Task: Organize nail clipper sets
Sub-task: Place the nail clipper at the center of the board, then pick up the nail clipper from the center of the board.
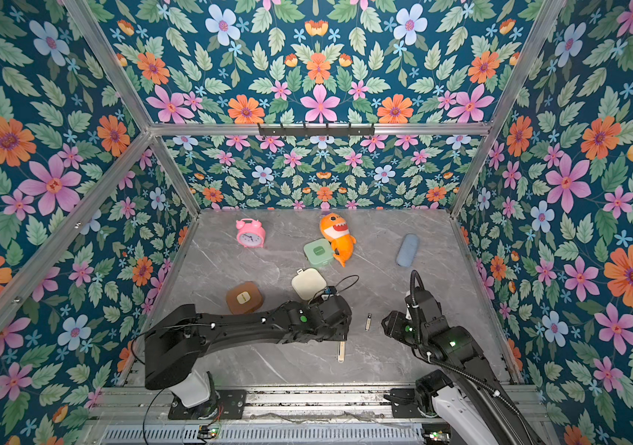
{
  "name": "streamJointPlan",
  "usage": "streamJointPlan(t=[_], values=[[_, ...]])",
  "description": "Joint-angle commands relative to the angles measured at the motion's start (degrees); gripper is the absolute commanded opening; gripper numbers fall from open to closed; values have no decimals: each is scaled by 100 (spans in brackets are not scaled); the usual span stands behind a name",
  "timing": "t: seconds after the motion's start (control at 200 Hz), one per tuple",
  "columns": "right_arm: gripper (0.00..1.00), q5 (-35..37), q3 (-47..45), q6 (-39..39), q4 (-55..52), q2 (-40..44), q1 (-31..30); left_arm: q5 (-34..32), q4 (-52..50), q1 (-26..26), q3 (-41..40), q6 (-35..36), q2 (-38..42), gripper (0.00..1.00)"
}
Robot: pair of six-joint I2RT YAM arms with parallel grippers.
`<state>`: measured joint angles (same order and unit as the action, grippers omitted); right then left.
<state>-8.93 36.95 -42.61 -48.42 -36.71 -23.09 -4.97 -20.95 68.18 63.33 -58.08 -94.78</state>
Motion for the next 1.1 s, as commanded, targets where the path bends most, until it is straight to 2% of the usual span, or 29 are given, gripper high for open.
streamJointPlan(t=[0.0,0.095,0.225,0.315,0.495,0.84,1.095], values=[[56,-195,-21,37,77,-203,-40,-377,151,-359,-154,285,400,58],[54,-173,12,-32,283,-605,-297,170,666,-1069,-575,335,805,58],[54,403,251,-366,585,-1173,-1106,660,1603,-1968,-1234,555,1426,60],[54,776,567,-511,607,-1759,-1560,854,1515,-2508,-1140,893,1513,62],[56,1090,1173,-556,574,-3044,-2145,1294,1234,-3302,-823,1426,1171,64],[57,1048,2333,-608,300,-5207,-2848,1517,1456,-3828,-1347,1586,1198,63],[52,789,2269,-825,531,-5972,-2929,1670,1629,-4014,-1741,1585,1270,63]])
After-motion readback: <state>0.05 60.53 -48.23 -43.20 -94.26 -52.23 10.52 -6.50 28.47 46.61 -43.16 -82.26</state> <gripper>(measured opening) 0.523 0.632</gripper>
